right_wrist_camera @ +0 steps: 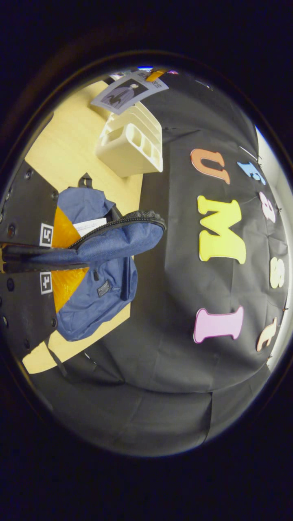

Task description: Open the schoolbag, grab two books from the bookshelf and put them into the schoolbag.

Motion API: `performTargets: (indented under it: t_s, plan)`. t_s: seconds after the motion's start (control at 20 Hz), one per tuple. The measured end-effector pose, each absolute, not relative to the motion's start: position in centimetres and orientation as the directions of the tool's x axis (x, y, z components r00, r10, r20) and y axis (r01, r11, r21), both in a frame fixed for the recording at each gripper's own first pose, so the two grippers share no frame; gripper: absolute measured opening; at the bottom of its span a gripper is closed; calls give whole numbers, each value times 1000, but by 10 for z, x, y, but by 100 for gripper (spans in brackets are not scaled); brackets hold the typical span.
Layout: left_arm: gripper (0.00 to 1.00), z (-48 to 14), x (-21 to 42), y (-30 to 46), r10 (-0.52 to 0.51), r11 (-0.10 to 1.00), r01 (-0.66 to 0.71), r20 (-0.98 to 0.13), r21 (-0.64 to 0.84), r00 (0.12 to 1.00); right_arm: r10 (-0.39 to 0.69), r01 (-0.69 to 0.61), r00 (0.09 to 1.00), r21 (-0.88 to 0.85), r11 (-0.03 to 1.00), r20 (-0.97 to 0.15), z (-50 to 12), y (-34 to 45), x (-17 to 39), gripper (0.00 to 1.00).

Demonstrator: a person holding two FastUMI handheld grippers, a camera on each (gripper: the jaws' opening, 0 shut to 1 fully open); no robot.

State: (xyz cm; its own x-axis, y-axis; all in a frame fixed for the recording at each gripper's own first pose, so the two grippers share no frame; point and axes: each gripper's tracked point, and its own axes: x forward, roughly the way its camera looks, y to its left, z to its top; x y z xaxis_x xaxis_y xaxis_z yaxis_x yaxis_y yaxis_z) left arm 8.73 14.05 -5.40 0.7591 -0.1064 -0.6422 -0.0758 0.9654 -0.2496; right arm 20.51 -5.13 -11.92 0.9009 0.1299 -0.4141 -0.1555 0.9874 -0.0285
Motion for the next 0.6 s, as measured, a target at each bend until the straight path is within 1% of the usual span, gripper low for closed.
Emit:
performTargets:
  t_s: [0.2, 0.4, 0.6]
  plan:
    - [40, -62, 71, 127, -167, 936, -69, -608, -346, 777, 133, -163, 896, -35, 986, -423, -120, -48, 206, 8]
    - [40, -66, 71, 91, -280, 901, -6, -591, -434, 757, 130, -167, 892, -49, 985, -433, -123, -46, 207, 8]
    - [40, -66, 83, 44, -415, 847, 92, -545, -523, 729, 124, -165, 890, -58, 985, -438, -123, -42, 207, 8]
